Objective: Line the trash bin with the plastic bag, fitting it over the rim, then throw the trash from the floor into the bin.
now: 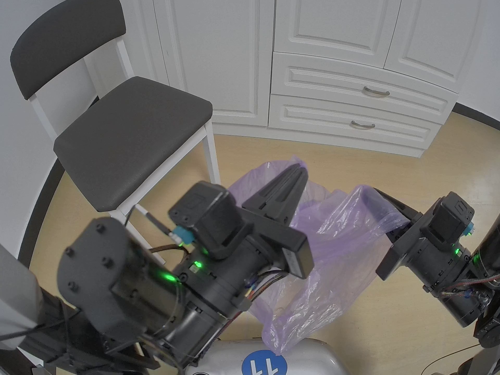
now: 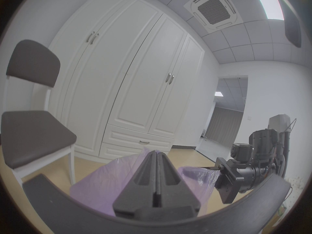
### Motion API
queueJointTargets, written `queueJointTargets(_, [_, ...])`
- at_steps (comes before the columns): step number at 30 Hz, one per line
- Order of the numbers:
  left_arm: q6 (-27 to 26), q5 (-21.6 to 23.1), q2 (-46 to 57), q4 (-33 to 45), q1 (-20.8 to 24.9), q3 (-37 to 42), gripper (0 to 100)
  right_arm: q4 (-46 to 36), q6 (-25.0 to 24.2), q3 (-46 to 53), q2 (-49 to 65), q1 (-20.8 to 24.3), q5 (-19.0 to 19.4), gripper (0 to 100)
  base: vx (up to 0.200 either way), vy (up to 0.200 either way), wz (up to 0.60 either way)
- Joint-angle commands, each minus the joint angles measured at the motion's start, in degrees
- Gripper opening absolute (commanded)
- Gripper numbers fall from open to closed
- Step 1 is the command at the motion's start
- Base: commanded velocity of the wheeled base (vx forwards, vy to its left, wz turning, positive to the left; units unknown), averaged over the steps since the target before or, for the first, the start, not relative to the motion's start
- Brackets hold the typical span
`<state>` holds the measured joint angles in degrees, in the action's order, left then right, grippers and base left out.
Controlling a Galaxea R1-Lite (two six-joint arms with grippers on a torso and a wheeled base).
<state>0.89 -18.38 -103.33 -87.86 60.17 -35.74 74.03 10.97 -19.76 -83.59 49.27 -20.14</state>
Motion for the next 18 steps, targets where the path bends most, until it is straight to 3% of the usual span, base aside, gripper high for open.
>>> queueJointTargets(1, [1.6, 0.0, -6.4, 0.0, -4.0, -3.7, 0, 4.5, -0.1, 1.3, -6.9, 0.7, -0.1, 0, 0.000, 0.000, 0.00])
queueJointTargets(6, [2.4, 0.0, -7.9, 0.0, -7.9, -6.7, 0, 8.8, 0.1, 2.1, -11.1, 0.7, 0.0, 0, 0.000, 0.000, 0.00])
queueJointTargets(12, [3.1, 0.0, -8.0, 0.0, -8.1, -7.4, 0, 11.0, -0.1, 1.8, -13.4, 0.6, -0.3, 0, 0.000, 0.000, 0.00])
queueJointTargets(15, [3.3, 0.0, -8.2, 0.1, -7.9, -9.2, 0, 9.9, 0.0, -0.5, -14.2, -0.3, 0.1, 0, 0.000, 0.000, 0.00])
queueJointTargets(18, [3.2, 0.0, -10.8, 0.1, -7.9, -13.7, 0, 3.9, 0.1, -6.6, -14.1, -2.8, 2.0, 0, 0.000, 0.000, 0.00])
